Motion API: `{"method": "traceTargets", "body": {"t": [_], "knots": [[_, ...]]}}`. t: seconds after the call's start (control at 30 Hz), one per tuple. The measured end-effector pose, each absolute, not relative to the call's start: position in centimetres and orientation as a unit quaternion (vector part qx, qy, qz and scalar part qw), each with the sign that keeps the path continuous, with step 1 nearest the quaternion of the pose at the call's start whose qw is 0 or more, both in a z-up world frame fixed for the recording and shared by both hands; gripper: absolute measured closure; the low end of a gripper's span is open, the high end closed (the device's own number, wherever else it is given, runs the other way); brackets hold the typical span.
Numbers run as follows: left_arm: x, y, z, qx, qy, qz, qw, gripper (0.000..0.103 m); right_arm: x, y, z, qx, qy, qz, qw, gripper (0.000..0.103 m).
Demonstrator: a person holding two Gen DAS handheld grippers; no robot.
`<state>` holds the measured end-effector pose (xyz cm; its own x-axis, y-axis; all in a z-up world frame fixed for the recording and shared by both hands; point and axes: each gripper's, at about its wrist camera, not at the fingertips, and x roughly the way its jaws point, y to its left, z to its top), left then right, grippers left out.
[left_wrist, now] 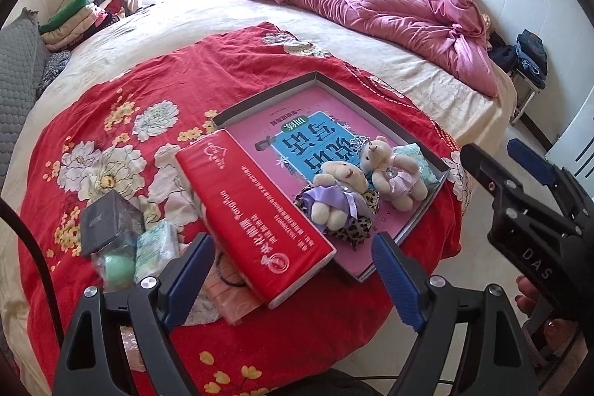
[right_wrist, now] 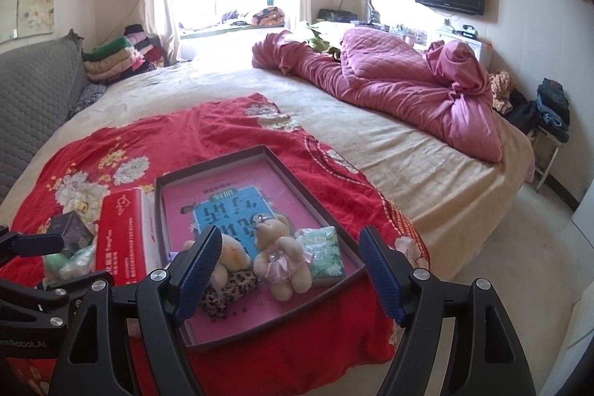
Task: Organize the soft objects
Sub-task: 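Withdraw both open tools from the tray back toward the pile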
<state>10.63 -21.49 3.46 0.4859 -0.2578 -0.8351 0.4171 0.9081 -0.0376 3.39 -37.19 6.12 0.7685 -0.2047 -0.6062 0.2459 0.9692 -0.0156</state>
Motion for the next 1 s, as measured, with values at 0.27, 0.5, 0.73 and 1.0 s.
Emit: {"method": "traceTargets", "body": {"t": [0.27,0.5,0.73,1.0], "knots": [[9.2,-19.3,5.1,0.073,0.453,-0.187,0.869,0.017,2.3,-35.0,8.4,0.017,0.307,-0.111,0.945,0.025],[8.2,-17.2,5.9,0.064,0.447,-0.179,0.874,0.017,1.5,-32.7,10.0,0.0,0.299,-0.093,0.95,0.025],[7.4,-15.1,6.4,0.056,0.444,-0.168,0.878,0.017,1.1,-30.8,11.3,-0.005,0.29,-0.08,0.954,0.025],[7.6,-10.5,7.0,0.022,0.444,-0.135,0.885,0.017,0.7,-29.6,12.2,-0.008,0.285,-0.069,0.956,0.025]]}}
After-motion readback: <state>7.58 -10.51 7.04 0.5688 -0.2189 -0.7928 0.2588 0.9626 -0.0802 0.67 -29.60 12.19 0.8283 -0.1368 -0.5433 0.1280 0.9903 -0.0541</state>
